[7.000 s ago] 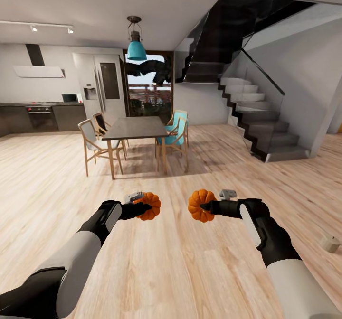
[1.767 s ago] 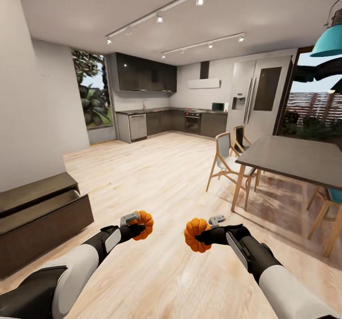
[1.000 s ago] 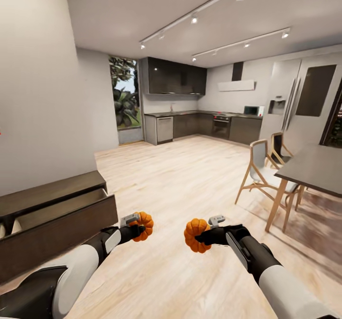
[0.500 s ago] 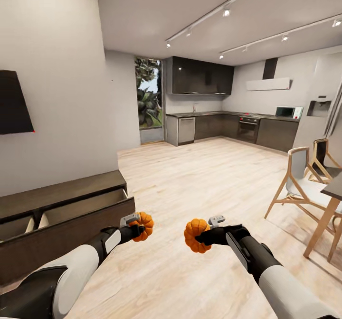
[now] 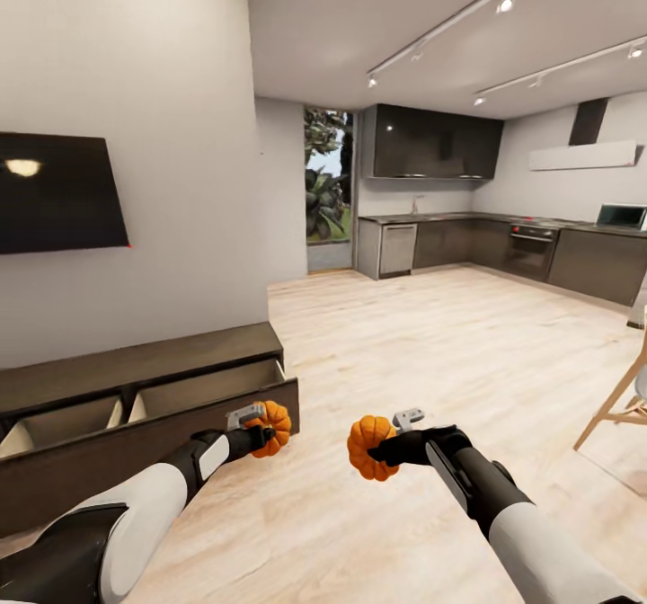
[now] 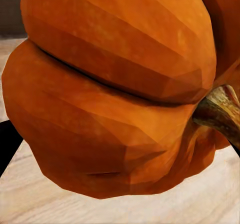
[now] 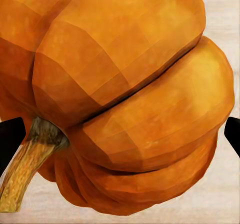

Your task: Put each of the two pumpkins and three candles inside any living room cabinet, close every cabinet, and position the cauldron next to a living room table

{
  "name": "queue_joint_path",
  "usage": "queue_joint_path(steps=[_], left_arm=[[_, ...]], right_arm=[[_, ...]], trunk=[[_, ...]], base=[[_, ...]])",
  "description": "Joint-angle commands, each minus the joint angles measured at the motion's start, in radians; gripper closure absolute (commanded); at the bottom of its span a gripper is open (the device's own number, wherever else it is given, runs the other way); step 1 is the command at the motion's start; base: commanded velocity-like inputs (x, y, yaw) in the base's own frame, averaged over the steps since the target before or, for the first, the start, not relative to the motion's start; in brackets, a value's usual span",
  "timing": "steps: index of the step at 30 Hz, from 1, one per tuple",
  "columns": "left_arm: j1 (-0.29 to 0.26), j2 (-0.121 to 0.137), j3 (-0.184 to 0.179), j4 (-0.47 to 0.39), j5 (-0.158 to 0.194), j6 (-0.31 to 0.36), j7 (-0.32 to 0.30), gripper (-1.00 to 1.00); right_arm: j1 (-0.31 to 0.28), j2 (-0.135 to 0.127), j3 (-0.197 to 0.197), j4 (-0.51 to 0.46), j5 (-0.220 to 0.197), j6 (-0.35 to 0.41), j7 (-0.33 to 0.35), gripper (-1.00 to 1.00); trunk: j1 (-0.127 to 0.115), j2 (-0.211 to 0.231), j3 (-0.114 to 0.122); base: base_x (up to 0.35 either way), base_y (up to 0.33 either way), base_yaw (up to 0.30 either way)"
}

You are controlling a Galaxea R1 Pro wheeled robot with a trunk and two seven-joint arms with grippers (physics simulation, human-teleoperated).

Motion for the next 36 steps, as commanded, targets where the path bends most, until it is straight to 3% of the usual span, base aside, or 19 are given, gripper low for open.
queue_joint_path(steps=[1, 23, 36], left_arm=[[-0.001, -0.001, 0.01, -0.003, 0.0, 0.007, 0.003, 1.0], [-0.001, -0.001, 0.01, -0.003, 0.0, 0.007, 0.003, 1.0], [-0.001, -0.001, 0.01, 0.01, 0.002, -0.025, 0.003, 1.0]], right_arm=[[-0.001, -0.001, 0.006, -0.003, -0.014, 0.006, -0.005, 1.0], [-0.001, -0.001, 0.007, -0.002, -0.015, 0.006, -0.005, 1.0], [-0.001, 0.0, 0.008, -0.003, -0.015, 0.006, -0.005, 1.0]], trunk=[[0.0, -0.001, -0.001], [0.0, -0.001, -0.001], [0.0, -0.001, -0.001]], base=[[0.21, 0.141, 0.291], [0.207, 0.138, 0.291], [0.08, 0.002, 0.291]])
